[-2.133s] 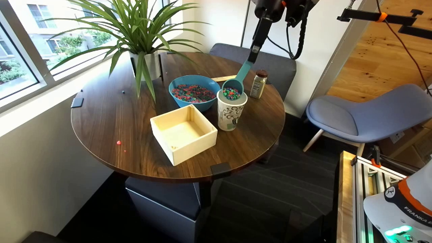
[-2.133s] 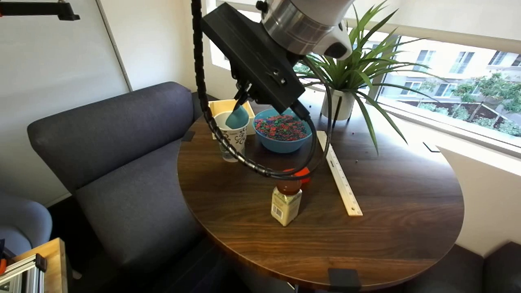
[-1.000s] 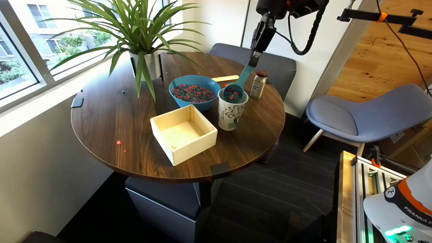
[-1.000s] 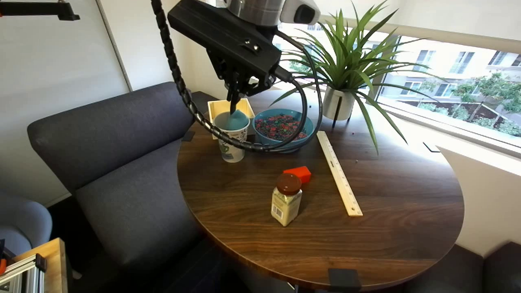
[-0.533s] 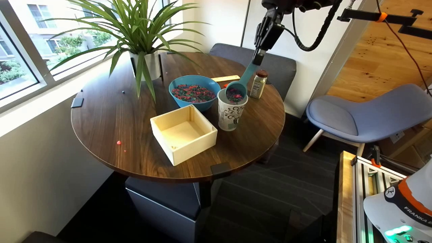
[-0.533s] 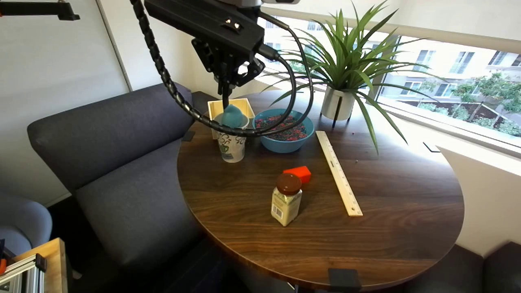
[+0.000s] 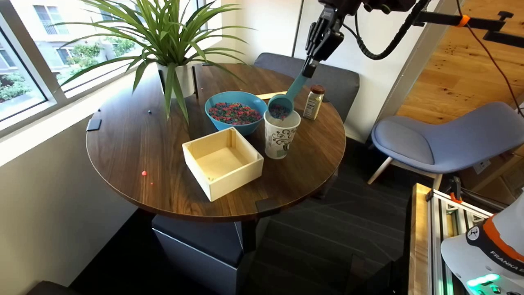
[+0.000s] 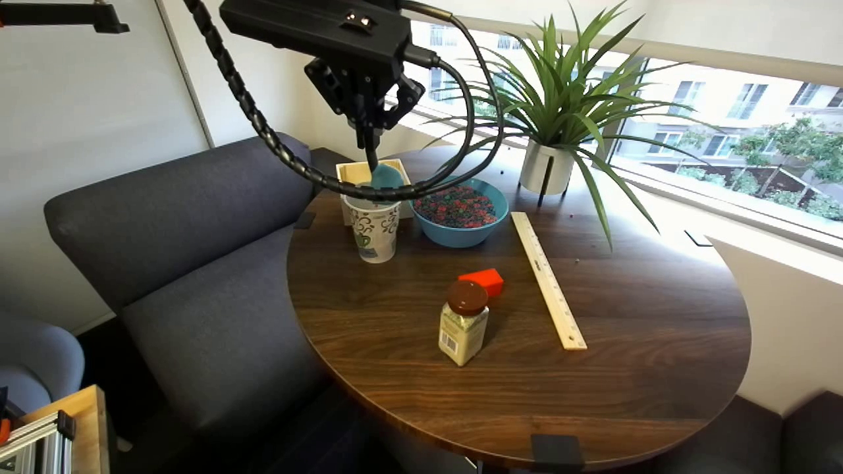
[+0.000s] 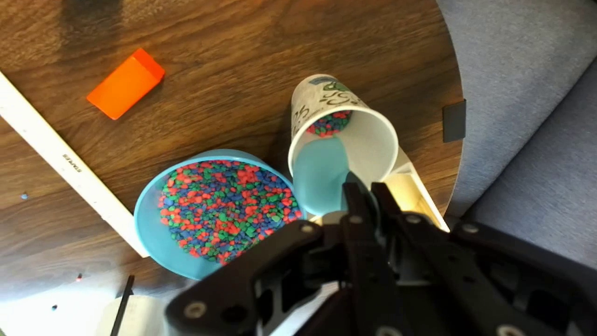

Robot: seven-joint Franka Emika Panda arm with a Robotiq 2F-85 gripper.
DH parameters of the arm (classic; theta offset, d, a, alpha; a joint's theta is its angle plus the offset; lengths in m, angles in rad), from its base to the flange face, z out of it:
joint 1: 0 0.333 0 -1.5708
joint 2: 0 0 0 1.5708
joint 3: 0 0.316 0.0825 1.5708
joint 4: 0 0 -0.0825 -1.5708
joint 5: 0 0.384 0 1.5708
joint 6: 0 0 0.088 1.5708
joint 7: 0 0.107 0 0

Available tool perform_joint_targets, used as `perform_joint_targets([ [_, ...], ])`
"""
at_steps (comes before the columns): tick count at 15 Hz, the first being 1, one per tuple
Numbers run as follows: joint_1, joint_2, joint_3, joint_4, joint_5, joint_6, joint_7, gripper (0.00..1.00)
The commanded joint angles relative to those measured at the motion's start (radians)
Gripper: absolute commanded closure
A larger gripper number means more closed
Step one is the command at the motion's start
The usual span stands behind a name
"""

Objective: Use the measuring spoon to put some cereal in the cup

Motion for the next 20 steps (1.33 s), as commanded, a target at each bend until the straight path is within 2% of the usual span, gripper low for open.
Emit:
perform_joint_targets([
  [1,0.019,-0.052,0.012,-0.065,-0.066,0.063,0.035,0.98],
  [13,0.062,-0.149,0.029,-0.138,-0.149,0.082,0.058,0.98],
  [20,0.084,-0.182,0.058,-0.19,-0.248,0.178,0.099,0.98],
])
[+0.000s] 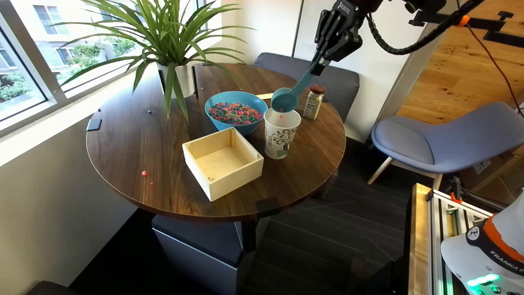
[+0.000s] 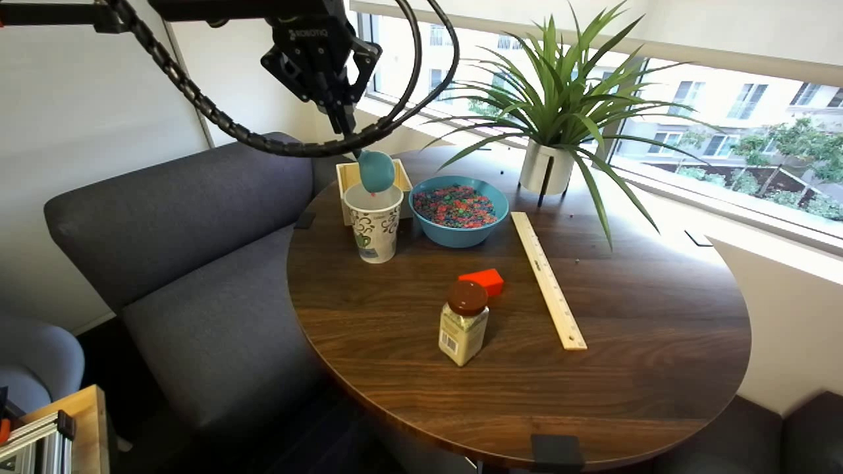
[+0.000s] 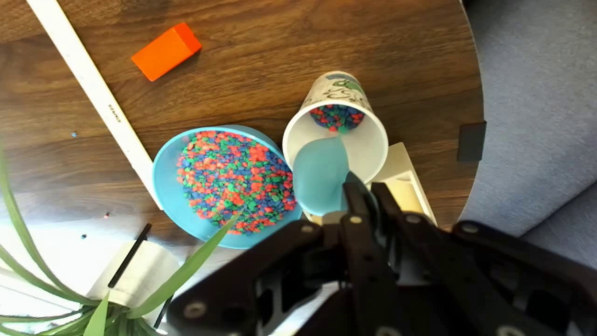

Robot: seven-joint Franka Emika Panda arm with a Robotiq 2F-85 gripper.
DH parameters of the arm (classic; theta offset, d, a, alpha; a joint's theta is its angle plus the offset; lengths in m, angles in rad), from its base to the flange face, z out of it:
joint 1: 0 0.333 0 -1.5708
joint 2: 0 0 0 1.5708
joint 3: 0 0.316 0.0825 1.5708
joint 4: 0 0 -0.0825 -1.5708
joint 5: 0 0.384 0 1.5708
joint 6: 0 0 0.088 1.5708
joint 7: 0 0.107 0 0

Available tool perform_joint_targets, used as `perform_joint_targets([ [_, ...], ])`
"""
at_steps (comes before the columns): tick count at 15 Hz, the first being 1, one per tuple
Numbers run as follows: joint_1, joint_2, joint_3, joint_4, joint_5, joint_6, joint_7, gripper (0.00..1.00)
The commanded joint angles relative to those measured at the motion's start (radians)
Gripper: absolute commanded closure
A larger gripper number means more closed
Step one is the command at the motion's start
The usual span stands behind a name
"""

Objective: Use the measuring spoon to put some cereal in the cup

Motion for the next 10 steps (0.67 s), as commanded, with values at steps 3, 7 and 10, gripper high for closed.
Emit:
perform_joint_targets([
  [3,0.02,-0.04,0.018,-0.074,-0.097,0.087,0.07,0.98],
  [7,0.032,-0.042,0.006,-0.069,-0.084,0.079,0.073,0.98],
  [10,0.05,-0.05,-0.064,-0.012,0.086,0.017,0.012,0.98],
])
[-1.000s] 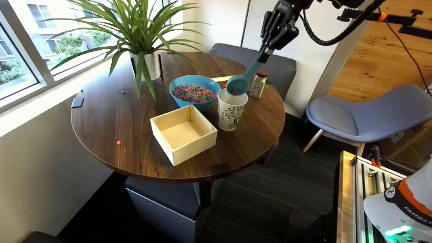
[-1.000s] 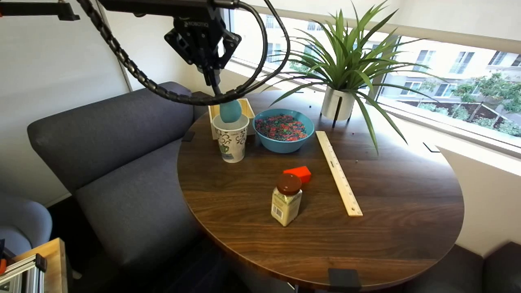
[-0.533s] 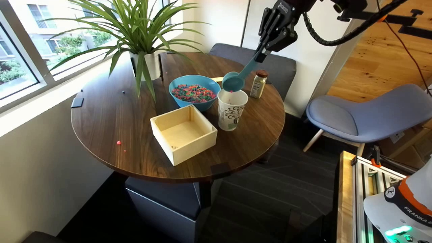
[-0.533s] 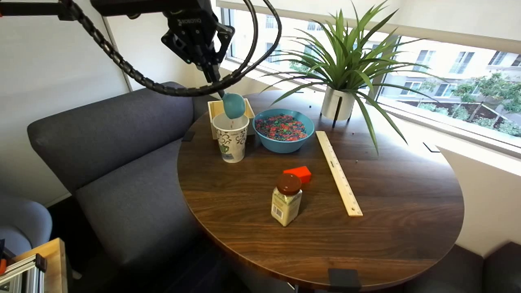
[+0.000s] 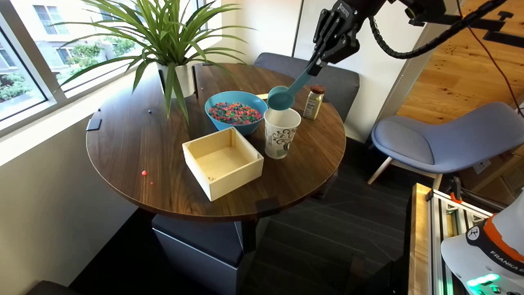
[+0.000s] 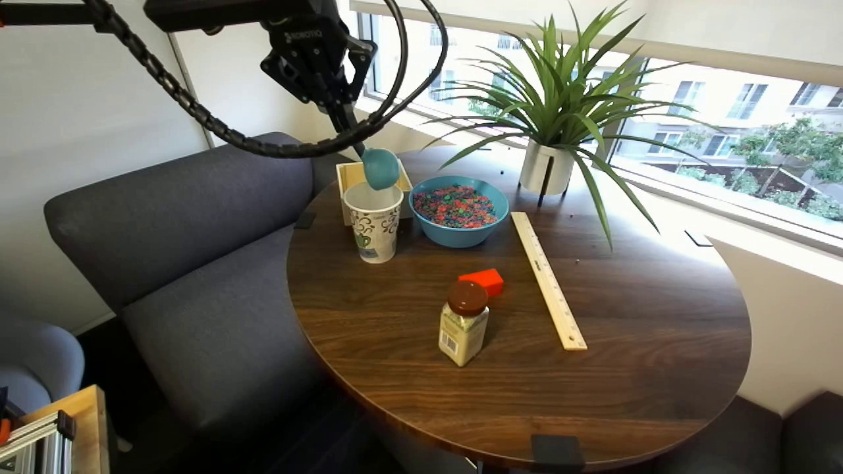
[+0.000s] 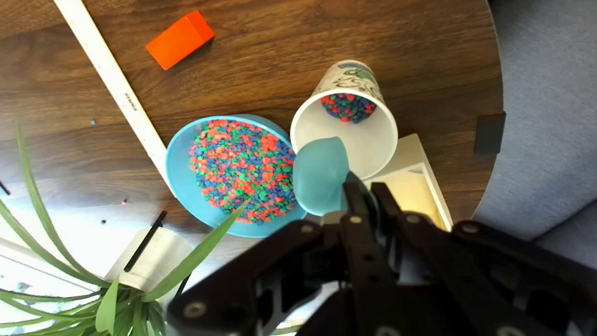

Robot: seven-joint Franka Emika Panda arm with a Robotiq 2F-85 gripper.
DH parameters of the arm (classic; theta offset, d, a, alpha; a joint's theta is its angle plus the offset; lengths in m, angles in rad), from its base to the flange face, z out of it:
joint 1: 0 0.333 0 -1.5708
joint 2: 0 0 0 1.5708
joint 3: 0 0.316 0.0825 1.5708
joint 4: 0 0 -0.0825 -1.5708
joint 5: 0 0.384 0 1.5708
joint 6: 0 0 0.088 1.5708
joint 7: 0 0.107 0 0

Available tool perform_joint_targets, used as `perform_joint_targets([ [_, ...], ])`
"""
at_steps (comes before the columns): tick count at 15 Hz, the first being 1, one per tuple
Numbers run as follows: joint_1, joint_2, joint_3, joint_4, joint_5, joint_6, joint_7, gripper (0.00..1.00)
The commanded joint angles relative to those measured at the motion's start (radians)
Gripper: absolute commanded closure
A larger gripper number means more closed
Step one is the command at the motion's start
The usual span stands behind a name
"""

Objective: Use the measuring spoon to put some cereal in the cup

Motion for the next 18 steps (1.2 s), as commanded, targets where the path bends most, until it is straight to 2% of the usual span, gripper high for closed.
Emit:
perform_joint_targets([
  [1,0.026,-0.02,-0.093,0.06,0.182,-0.063,-0.048,0.98],
  [6,0.015,0.177,-0.196,0.257,0.454,-0.074,-0.079,0.98],
  [10,-0.034,0.359,-0.183,0.4,0.63,-0.151,-0.031,0.98],
  [18,-0.184,0.621,-0.131,0.641,0.597,-0.299,0.18,0.98],
])
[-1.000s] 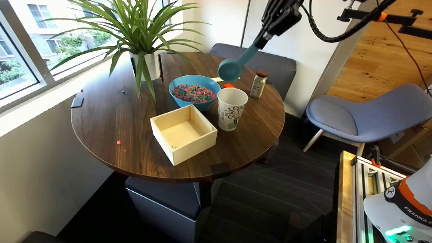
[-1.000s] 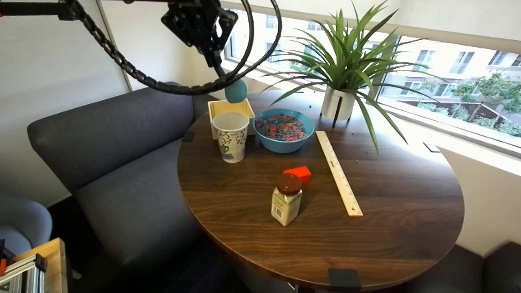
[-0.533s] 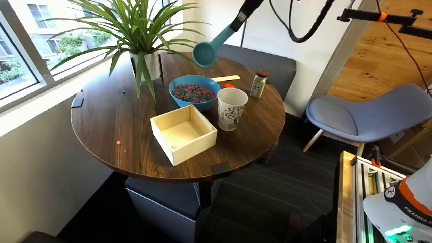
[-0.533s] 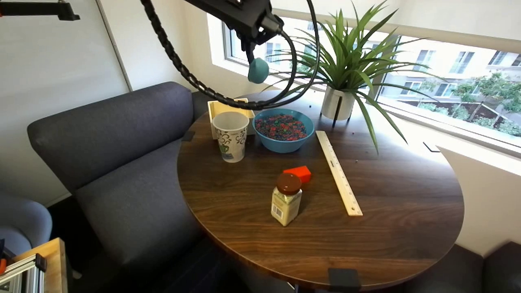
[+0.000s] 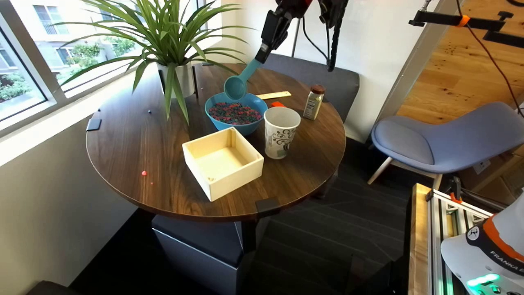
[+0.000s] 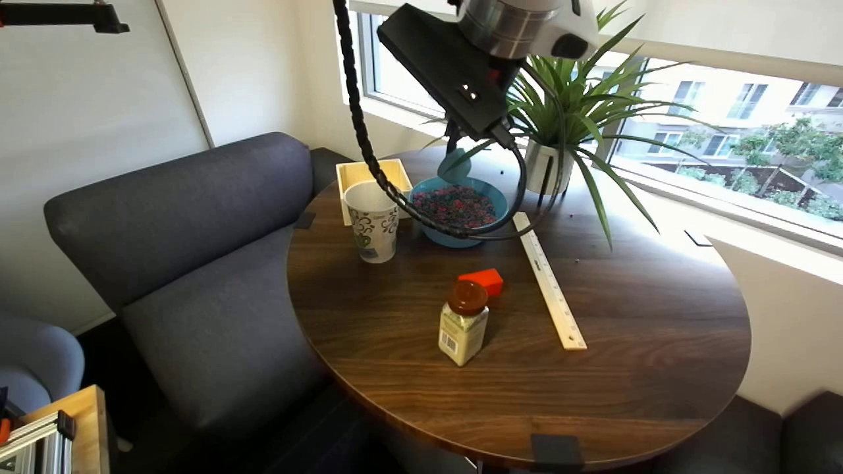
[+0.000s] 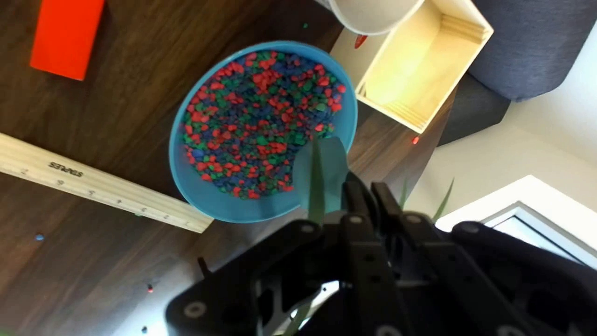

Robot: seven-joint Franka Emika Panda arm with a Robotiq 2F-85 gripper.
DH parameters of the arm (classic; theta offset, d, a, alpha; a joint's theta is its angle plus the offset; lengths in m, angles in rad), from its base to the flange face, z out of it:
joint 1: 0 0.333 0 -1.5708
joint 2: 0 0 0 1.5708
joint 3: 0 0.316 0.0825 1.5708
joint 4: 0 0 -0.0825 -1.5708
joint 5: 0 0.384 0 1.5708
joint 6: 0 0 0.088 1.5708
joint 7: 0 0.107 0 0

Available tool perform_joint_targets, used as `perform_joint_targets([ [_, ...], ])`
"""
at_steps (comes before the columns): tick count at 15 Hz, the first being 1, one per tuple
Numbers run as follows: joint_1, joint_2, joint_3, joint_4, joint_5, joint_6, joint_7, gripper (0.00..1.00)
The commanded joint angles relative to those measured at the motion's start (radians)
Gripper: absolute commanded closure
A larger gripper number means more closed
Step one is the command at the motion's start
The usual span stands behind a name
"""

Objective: Use the measuring spoon to put some cereal in the cup

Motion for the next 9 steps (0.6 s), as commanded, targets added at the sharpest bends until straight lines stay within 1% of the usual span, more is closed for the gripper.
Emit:
perform_joint_targets([
  [1,-0.069,0.121,0.039,0.146,-0.001,-0.119,0.104,0.98],
  [5,-0.109,0.211,0.063,0.248,-0.01,-0.251,0.181,0.98],
  [8,-0.127,0.262,0.074,0.31,-0.012,-0.322,0.241,0.98],
  [9,-0.126,0.274,0.073,0.326,-0.023,-0.324,0.264,0.66],
])
